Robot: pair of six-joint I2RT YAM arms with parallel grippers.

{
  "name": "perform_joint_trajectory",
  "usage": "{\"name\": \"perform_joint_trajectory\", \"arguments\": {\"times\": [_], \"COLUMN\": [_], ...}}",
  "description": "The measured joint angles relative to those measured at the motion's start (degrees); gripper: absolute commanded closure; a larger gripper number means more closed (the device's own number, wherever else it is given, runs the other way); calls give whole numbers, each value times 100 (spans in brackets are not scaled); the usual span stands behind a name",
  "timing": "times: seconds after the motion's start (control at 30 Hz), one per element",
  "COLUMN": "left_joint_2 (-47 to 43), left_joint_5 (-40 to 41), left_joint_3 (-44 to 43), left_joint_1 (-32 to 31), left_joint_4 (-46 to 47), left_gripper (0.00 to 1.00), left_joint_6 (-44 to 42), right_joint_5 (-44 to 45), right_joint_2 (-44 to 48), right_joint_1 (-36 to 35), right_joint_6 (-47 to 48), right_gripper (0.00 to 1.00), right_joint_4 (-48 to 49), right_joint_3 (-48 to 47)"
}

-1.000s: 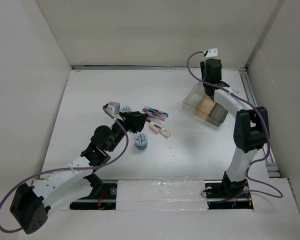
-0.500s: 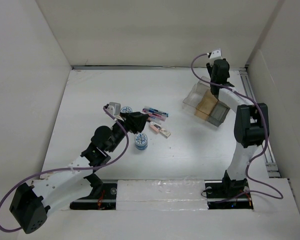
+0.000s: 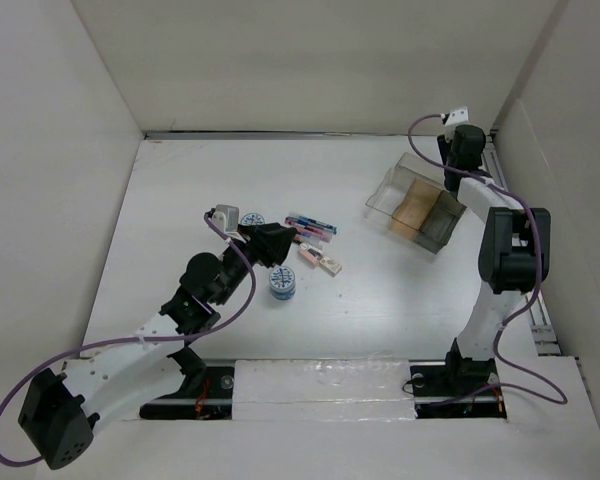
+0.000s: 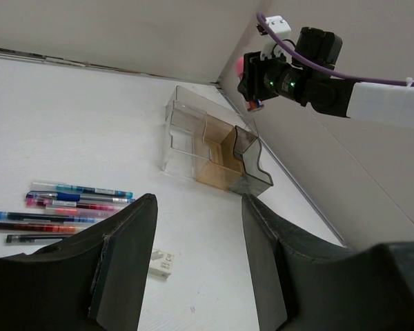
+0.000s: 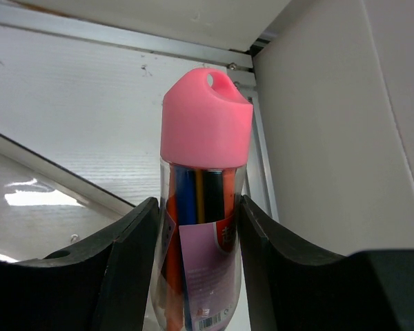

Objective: Organize the desk

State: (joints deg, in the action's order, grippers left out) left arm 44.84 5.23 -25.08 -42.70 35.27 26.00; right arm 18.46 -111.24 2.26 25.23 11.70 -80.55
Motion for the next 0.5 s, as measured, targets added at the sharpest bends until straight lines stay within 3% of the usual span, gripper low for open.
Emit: {"name": "perform_joint_trajectory", "arguments": {"times": [0.5], "left_joint_2": [-50], "left_joint_5": [48], "left_joint_3": [11], "left_joint_1": [0], "left_joint_4": [-4], "left_gripper": [51], "left_joint_6": [-2], "right_joint_5": [-501], "right_joint_2": [-35], "right_joint_1": [70], "right_joint_6": [-127], "right_gripper": [75], "right_joint_4": [-181], "right_joint_3": [431]}}
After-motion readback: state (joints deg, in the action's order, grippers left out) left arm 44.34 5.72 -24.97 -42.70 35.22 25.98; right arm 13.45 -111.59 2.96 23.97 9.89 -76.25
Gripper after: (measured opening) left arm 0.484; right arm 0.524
